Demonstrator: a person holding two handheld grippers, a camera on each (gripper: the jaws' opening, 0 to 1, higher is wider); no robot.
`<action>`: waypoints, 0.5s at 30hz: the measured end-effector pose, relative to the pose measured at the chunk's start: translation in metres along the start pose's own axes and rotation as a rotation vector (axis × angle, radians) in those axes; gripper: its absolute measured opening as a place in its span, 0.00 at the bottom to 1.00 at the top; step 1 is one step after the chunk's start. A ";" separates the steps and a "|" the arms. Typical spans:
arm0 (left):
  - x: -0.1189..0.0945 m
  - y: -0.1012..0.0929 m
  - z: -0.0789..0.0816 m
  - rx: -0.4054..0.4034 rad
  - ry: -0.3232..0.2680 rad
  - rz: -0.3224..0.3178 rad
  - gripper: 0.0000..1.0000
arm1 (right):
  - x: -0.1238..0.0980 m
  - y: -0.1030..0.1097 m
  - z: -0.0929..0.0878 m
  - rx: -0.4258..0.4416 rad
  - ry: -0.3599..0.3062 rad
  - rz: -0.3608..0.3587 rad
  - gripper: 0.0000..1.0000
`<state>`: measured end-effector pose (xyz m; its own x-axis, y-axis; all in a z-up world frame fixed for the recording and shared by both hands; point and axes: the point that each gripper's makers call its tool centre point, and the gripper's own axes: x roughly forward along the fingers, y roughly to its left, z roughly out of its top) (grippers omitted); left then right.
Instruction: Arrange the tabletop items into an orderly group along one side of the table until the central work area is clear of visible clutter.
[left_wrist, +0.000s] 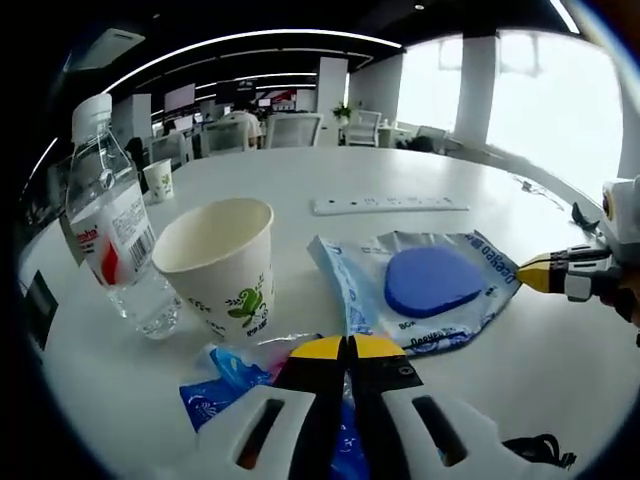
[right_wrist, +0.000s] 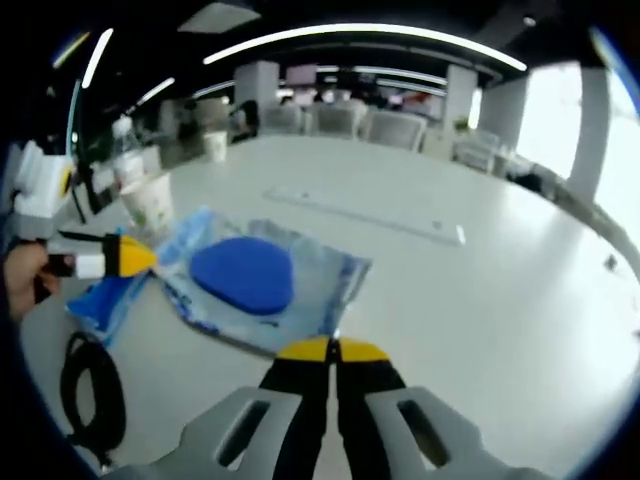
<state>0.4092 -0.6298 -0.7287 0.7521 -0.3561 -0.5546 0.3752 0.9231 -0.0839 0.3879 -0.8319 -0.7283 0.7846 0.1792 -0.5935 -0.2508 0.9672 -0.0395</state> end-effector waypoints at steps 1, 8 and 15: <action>0.000 0.000 0.000 0.005 -0.001 0.002 0.00 | 0.000 0.000 0.000 0.000 0.000 -0.001 0.00; 0.000 0.000 -0.001 -0.005 -0.006 0.020 0.02 | 0.001 -0.001 -0.002 0.031 0.006 -0.016 0.00; -0.003 -0.001 0.004 0.019 -0.043 0.051 0.06 | 0.002 -0.002 -0.002 0.050 0.003 -0.023 0.02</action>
<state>0.4089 -0.6299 -0.7231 0.7931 -0.3153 -0.5212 0.3460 0.9373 -0.0405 0.3889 -0.8342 -0.7313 0.7879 0.1562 -0.5957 -0.2040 0.9789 -0.0132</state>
